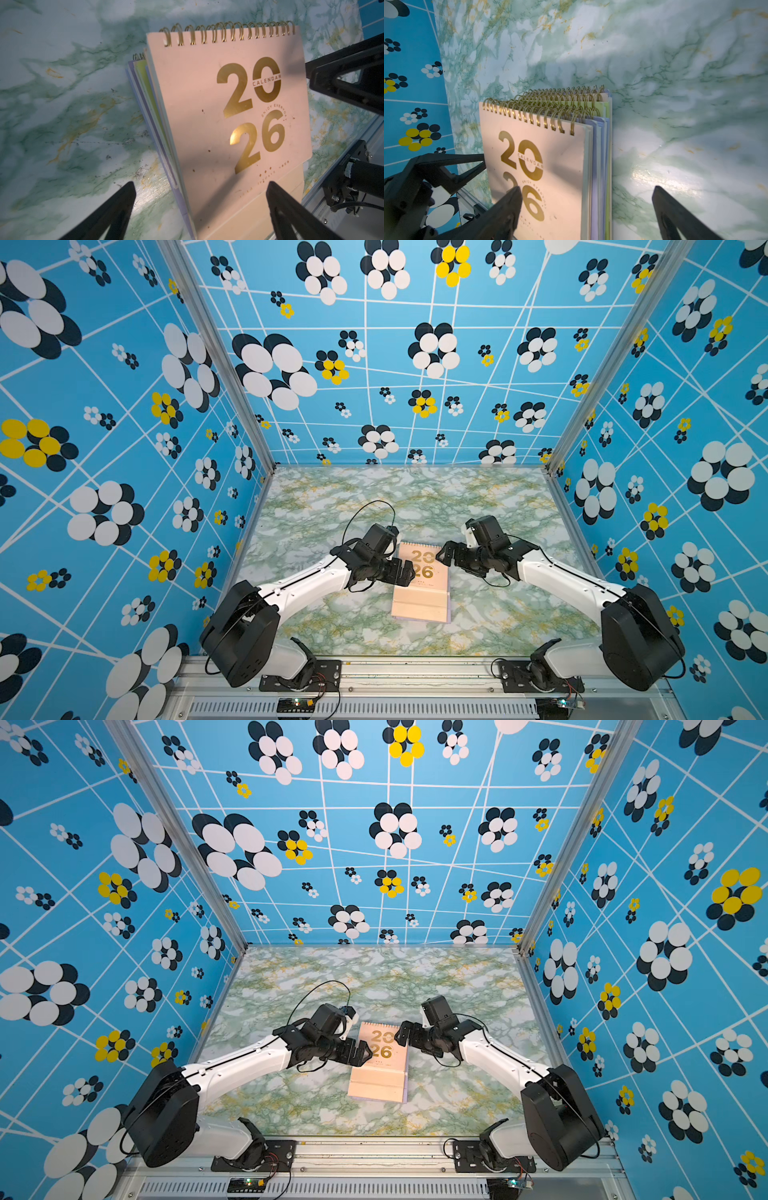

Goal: Stack the calendars
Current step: Adjust the calendars at the calendar.

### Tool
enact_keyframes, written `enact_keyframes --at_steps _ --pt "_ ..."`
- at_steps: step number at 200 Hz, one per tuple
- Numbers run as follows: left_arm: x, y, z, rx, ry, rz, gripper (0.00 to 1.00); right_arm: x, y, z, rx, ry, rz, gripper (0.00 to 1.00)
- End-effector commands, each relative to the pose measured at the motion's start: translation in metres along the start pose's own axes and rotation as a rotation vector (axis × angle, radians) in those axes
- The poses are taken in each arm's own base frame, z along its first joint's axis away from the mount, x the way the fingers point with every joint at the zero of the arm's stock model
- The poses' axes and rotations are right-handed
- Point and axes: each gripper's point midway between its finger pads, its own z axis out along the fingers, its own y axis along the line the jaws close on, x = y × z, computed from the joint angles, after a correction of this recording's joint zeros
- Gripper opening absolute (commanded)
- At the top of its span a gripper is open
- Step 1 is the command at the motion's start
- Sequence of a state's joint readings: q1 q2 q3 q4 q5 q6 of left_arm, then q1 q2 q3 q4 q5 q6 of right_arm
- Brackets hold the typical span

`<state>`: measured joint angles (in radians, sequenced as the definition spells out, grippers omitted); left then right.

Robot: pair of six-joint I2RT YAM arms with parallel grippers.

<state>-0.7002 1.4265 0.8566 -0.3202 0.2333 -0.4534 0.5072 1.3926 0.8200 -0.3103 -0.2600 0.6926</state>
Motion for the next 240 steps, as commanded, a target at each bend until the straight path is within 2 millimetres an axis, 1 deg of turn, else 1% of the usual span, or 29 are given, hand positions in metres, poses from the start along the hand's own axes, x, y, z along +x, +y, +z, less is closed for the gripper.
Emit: enact_keyframes --at_steps 1,43,91,136,180,240 --pt "-0.007 -0.008 0.001 -0.009 -0.006 -0.013 0.99 0.002 0.001 -0.004 -0.008 0.011 0.002 0.99" --pt "-0.004 -0.012 0.004 -0.049 0.017 -0.011 0.99 0.004 0.000 0.000 -0.016 0.020 0.010 0.99" --pt "-0.002 -0.016 0.008 -0.055 0.034 -0.037 0.99 0.005 0.000 0.001 -0.021 0.024 0.012 0.99" --pt "0.004 -0.021 0.011 -0.050 0.048 -0.067 1.00 0.007 0.007 0.002 -0.024 0.027 -0.007 0.99" --pt "0.005 -0.029 0.012 -0.044 0.058 -0.069 0.99 0.011 0.012 0.008 -0.028 0.037 -0.016 0.99" --pt "0.007 -0.034 0.013 -0.075 0.076 -0.065 1.00 0.014 0.019 0.011 -0.033 0.040 -0.024 0.99"
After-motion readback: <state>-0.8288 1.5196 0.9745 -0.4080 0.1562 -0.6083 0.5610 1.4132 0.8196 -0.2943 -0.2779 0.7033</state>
